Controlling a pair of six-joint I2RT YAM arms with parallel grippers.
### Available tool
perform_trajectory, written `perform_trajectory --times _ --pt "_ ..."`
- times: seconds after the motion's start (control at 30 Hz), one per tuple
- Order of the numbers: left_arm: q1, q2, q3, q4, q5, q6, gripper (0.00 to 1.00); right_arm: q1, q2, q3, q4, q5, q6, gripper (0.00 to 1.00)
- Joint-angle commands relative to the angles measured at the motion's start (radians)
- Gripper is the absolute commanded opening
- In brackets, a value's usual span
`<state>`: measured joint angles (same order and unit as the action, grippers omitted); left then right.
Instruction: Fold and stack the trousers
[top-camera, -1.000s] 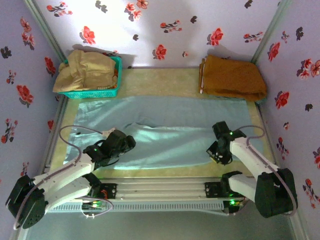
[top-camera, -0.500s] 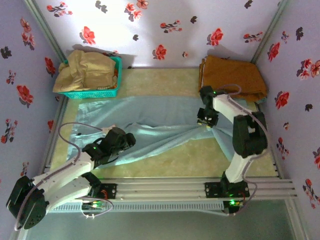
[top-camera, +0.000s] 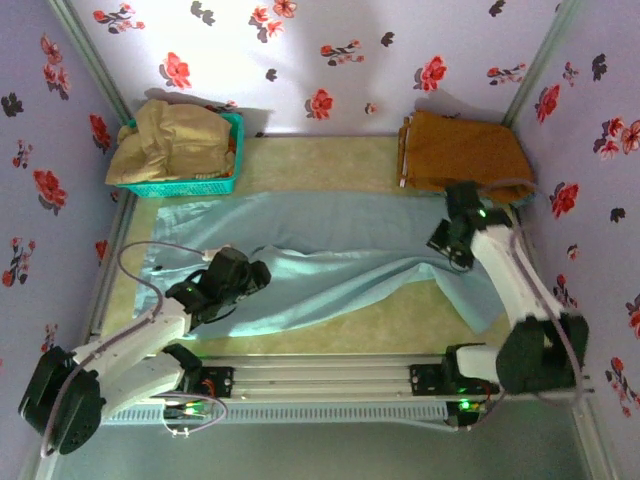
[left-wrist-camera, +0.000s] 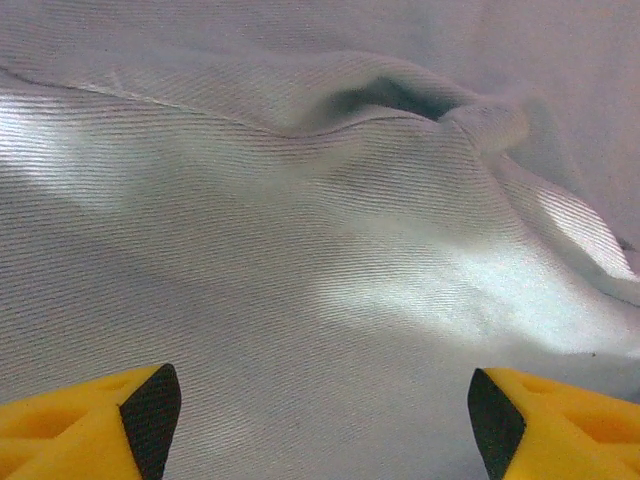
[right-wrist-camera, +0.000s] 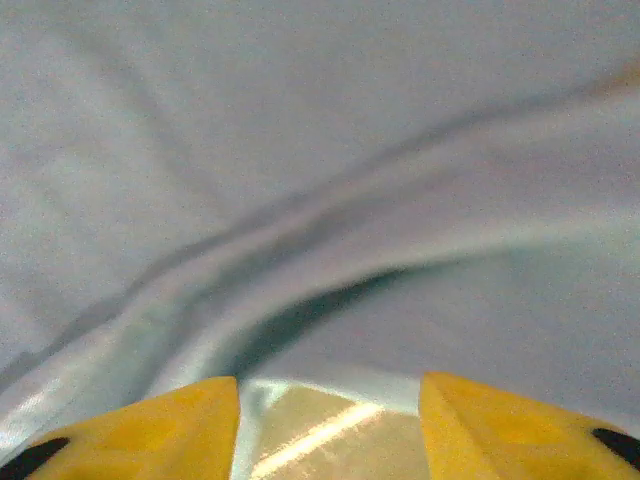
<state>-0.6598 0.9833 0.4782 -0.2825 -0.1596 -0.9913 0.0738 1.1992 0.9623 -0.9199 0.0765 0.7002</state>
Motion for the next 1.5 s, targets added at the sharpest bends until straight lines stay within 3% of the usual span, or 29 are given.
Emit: perform_trajectory --times 0.0,0.1,0.17,0.3,0.33,0.43,0.67,0.83,0.9,0.97,1.1,1.27,1.47 --pt "0.006 0.020 0.036 0.050 0.041 0.039 0.79 -0.073 -0.167 -0.196 -0.084 -0.061 0.180 0.38" --pt "0.008 0.029 0.034 0.067 0.049 0.033 0.79 -0.079 -0.389 -0.330 -0.038 -0.132 0.352 0.25" --pt "0.008 0.032 0.034 0.072 0.056 0.026 0.79 -0.080 -0.511 -0.423 0.028 -0.185 0.489 0.22" --pt "0.008 0.031 0.028 0.082 0.065 0.019 0.79 -0.079 -0.652 -0.572 0.148 -0.193 0.690 0.59" --pt "0.008 0.030 0.029 0.079 0.066 0.017 0.79 -0.079 -0.667 -0.592 0.175 -0.183 0.715 0.64" --pt "0.008 0.022 0.023 0.081 0.065 0.015 0.79 -0.078 -0.668 -0.627 0.255 -0.124 0.748 0.69" --pt "0.008 0.006 0.011 0.081 0.062 0.009 0.79 -0.083 -0.550 -0.637 0.431 0.058 0.670 0.66" --pt "0.008 -0.005 0.005 0.077 0.059 0.004 0.78 -0.088 -0.351 -0.622 0.558 -0.001 0.664 0.53" --pt "0.009 -0.012 0.006 0.070 0.060 0.003 0.78 -0.093 -0.313 -0.601 0.559 0.014 0.650 0.35" --pt "0.009 -0.022 0.008 0.060 0.060 0.005 0.78 -0.098 -0.312 -0.552 0.507 0.033 0.615 0.26" --pt "0.012 -0.037 0.006 0.053 0.053 0.011 0.79 -0.104 -0.375 -0.416 0.308 0.118 0.504 0.19" --pt "0.012 -0.035 0.024 0.048 0.057 0.030 0.79 -0.165 -0.403 -0.262 0.237 0.097 0.325 0.16" --pt "0.014 -0.046 0.042 0.018 0.071 0.047 0.79 -0.199 -0.184 -0.032 0.224 -0.043 0.179 0.13"
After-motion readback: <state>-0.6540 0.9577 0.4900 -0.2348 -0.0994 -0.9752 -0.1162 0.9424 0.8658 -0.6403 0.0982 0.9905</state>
